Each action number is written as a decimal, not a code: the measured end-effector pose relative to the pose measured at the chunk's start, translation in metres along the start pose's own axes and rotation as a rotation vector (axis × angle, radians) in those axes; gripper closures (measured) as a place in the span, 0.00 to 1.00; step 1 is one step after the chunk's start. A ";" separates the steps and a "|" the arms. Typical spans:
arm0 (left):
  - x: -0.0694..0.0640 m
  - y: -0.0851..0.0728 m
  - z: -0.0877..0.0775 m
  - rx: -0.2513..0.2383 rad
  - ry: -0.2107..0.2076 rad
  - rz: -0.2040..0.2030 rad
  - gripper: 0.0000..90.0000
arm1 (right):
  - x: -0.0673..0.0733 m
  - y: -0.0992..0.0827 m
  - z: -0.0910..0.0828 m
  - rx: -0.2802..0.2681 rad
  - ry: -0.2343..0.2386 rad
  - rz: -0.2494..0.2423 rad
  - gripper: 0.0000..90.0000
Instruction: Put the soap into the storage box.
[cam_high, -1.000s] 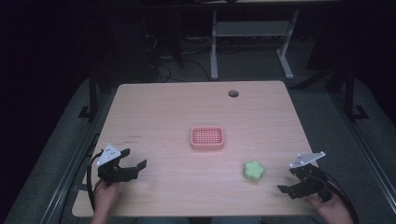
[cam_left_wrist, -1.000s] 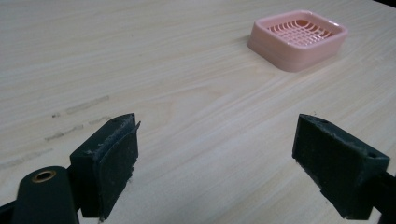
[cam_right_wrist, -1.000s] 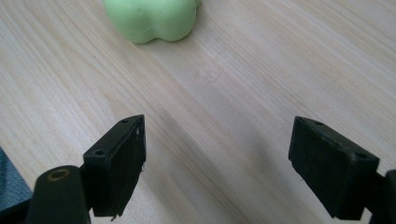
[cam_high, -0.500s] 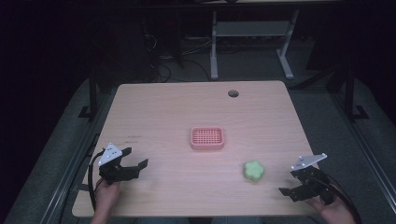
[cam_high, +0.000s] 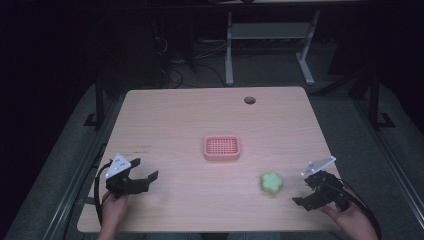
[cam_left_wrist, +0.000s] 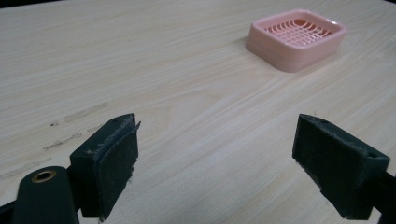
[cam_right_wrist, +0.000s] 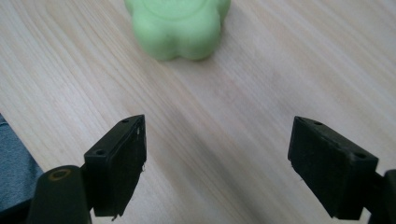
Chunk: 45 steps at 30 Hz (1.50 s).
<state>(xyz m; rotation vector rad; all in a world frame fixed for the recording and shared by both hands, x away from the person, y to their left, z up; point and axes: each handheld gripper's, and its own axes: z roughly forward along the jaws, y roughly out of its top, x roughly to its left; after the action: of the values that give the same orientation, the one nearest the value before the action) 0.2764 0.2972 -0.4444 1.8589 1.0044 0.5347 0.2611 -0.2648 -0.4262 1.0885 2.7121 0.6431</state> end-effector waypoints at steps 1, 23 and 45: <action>0.000 0.000 -0.001 -0.006 -0.001 0.001 0.16 | 0.000 0.003 -0.001 0.002 0.001 -0.010 0.20; 0.000 -0.001 -0.001 0.004 0.003 0.002 0.16 | 0.006 0.050 0.006 0.062 0.052 -0.085 0.19; 0.003 -0.001 -0.001 -0.004 0.003 -0.021 0.16 | 0.019 0.083 0.040 0.154 0.071 -0.175 0.17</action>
<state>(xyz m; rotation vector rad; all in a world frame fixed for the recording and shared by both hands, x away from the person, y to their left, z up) 0.2768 0.3006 -0.4450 1.8429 1.0229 0.5263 0.3103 -0.1845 -0.4246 0.8600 2.9168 0.4608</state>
